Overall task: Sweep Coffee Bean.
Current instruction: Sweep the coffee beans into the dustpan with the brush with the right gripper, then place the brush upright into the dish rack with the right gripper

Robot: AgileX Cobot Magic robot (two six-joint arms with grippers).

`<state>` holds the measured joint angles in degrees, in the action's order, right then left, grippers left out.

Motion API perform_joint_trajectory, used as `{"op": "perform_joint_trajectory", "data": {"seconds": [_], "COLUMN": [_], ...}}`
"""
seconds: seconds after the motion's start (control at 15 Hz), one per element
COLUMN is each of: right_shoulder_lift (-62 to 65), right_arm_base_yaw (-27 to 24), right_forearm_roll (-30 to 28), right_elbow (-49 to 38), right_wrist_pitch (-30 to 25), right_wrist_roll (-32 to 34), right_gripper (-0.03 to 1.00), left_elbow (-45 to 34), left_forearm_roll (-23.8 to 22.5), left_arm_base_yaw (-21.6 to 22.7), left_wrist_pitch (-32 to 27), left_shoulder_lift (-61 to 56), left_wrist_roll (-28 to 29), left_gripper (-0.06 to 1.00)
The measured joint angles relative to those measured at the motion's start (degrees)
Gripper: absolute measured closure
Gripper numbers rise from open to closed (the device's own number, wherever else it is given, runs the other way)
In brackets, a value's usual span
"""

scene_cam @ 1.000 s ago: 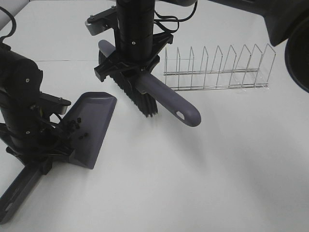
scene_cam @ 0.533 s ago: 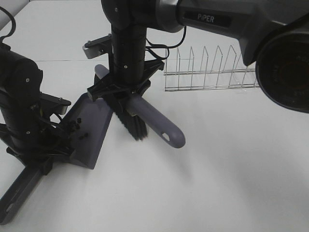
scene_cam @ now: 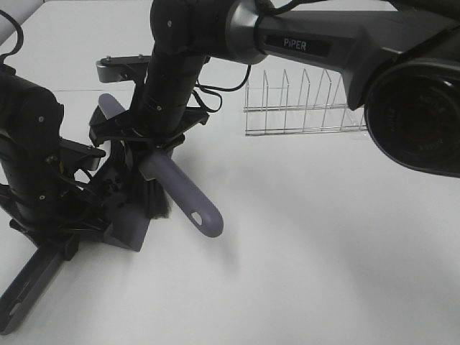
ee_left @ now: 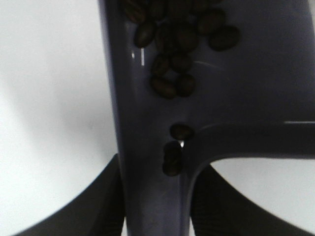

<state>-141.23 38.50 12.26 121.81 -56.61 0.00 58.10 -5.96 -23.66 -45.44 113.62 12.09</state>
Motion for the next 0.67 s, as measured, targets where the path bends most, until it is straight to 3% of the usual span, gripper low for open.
{"op": "perform_joint_trajectory", "data": {"seconds": [0.47,0.67], "right_shoulder_lift": [5.0,10.3], "right_arm_base_yaw": [0.0,0.0], "right_forearm_roll": [0.2,-4.7], "right_elbow": [0.0,0.0], "right_wrist_pitch": [8.5,9.3], "right_wrist_roll": [-4.0,-4.0], "right_gripper": [0.6,0.6], "left_elbow": [0.0,0.0], "left_forearm_roll": [0.0,0.0], "left_arm_base_yaw": [0.0,0.0], "left_wrist_pitch": [-0.1,-0.1], "left_shoulder_lift": [0.0,0.0], "left_wrist_roll": [0.0,0.0], "left_gripper": [0.61,0.61]}}
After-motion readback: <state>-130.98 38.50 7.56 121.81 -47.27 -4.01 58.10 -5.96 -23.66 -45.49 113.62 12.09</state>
